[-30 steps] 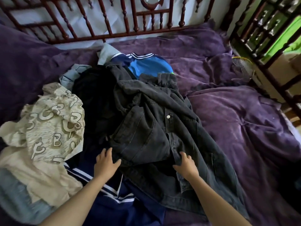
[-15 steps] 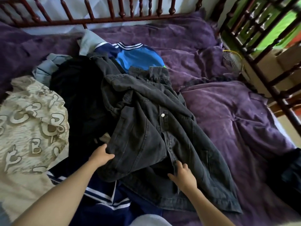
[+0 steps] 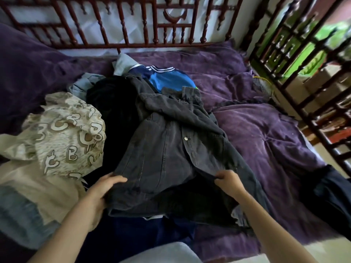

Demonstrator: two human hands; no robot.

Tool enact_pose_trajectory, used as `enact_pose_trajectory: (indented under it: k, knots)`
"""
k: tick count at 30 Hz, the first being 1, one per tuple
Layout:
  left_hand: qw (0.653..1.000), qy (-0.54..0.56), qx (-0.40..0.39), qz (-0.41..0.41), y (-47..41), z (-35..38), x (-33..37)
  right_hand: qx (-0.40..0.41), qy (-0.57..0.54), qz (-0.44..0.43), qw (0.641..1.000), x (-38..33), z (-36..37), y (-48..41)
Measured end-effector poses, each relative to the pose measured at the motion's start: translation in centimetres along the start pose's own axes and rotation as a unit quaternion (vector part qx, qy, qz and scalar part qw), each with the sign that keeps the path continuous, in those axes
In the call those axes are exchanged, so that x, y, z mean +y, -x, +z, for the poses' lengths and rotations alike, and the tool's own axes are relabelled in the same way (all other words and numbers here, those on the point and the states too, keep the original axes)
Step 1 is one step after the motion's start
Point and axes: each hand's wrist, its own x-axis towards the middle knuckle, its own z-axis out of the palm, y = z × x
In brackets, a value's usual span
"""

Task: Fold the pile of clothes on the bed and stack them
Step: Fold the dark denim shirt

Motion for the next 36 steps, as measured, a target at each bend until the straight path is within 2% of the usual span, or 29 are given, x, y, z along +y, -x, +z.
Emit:
enact_pose_trajectory:
  k: [3, 5, 10, 13, 16, 18, 25, 30, 36]
  knots:
    - [0.999, -0.039, -0.015, 0.027, 1.7, -2.6, 0.0, -0.036, 0.000, -0.063, 0.997, -2.2, -1.4, 3.1]
    - [0.998, -0.048, -0.024, 0.014, 3.0, -4.5, -1.0, -0.079, 0.012, -0.080, 0.994, -3.3, -1.4, 5.0]
    - [0.997, -0.070, 0.010, -0.039, 5.6, -8.5, -6.9, -0.209, 0.091, -0.058, 0.972, -4.5, 2.4, 8.6]
    - [0.987, -0.142, 0.036, -0.065, 4.8, -9.6, -11.6, -0.261, 0.165, -0.053, 0.950, -4.1, 7.5, 9.7]
    - [0.949, -0.308, 0.073, -0.014, 1.5, -10.4, -15.2, -0.230, 0.126, -0.013, 0.965, -3.8, 10.6, 10.0]
    - [0.927, -0.365, 0.082, 0.015, 0.6, -9.4, -14.9, -0.198, 0.121, -0.024, 0.972, -4.0, 10.4, 9.6]
    - [0.921, -0.365, 0.098, 0.092, 0.8, -2.1, -7.6, -0.134, 0.124, -0.062, 0.981, -5.4, 6.6, 4.7]
    - [0.927, -0.346, 0.111, 0.096, -0.4, 2.5, -4.5, -0.064, 0.098, -0.120, 0.986, -7.9, 4.5, -0.9]
    - [0.950, -0.234, 0.186, 0.090, -1.1, 6.2, -3.0, -0.093, 0.089, -0.193, 0.973, -10.4, 3.5, -9.2]
